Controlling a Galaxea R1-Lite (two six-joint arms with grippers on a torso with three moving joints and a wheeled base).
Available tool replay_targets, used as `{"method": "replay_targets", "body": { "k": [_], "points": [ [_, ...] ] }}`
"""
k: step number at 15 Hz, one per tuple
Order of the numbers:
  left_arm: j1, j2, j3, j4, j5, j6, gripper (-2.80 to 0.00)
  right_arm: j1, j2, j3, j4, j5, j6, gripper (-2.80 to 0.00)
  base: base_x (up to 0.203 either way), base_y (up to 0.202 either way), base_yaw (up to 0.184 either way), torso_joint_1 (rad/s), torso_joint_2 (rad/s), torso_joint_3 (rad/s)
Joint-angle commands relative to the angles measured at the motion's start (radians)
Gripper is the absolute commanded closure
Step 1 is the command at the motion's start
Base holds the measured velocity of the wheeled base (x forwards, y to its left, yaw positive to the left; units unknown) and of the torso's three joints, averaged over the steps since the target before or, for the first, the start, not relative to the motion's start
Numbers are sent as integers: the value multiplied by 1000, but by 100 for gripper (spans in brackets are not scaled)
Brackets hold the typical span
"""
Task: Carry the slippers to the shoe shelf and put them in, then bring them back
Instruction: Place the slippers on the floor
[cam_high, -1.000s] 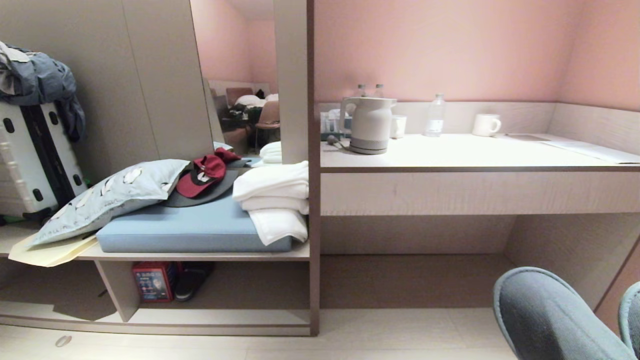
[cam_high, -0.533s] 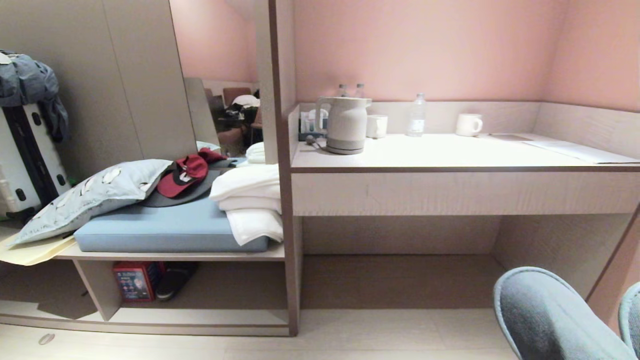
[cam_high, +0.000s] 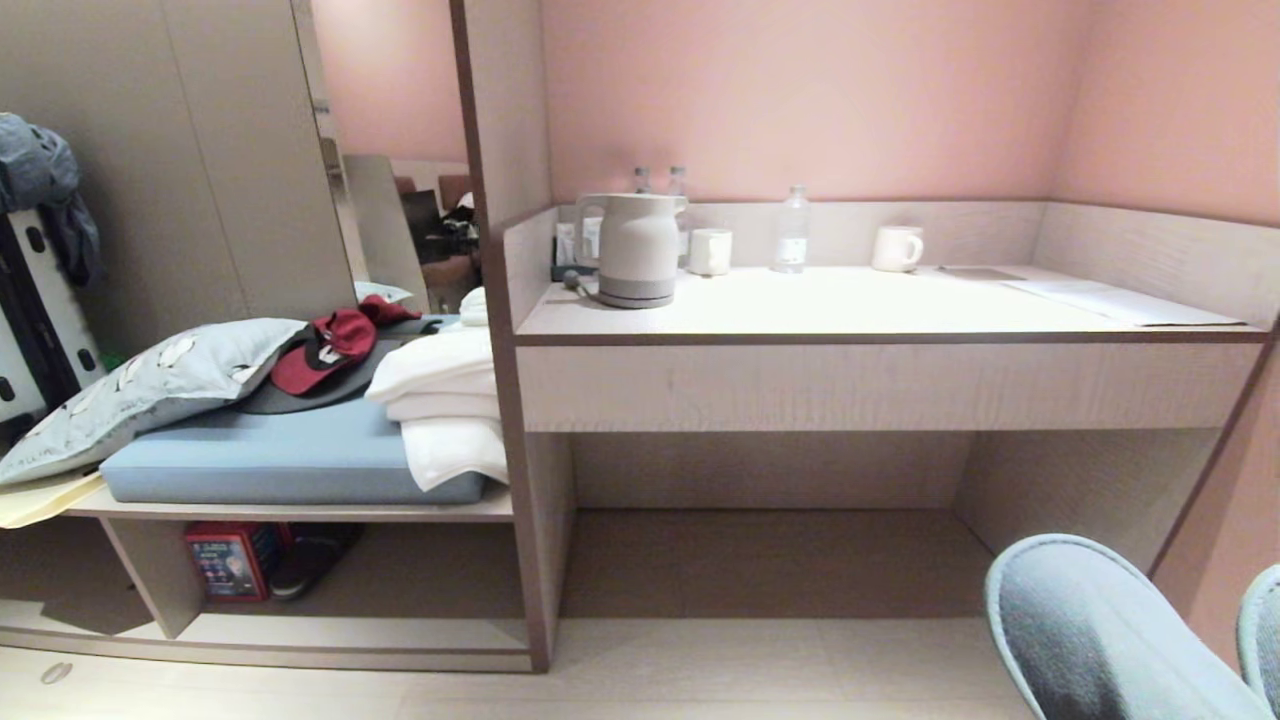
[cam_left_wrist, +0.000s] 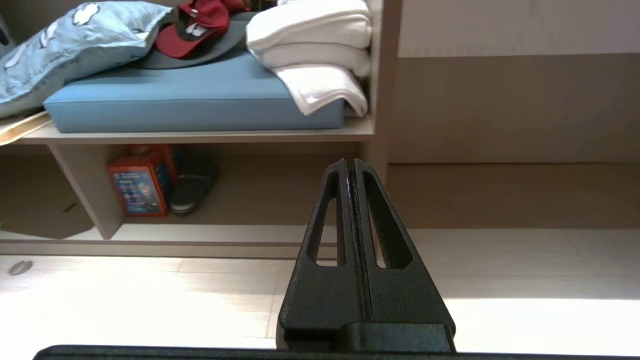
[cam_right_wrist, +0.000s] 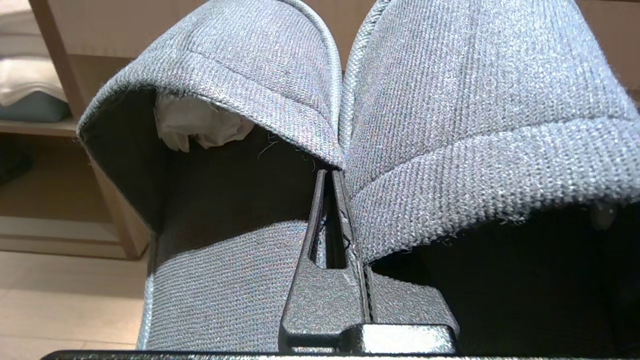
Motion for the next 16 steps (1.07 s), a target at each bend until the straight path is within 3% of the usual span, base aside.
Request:
{"method": "replay_targets", "body": {
  "k": [1,16],
  "points": [
    [0,0,0,0,1,0,0,0,1,0,0,0,-1,0,0,-109,0,2,-1,2],
    [0,2,0,-2,1,7,0,-1,1,0,0,0,-1,0,0,0,0,0,0,0]
  ]
}}
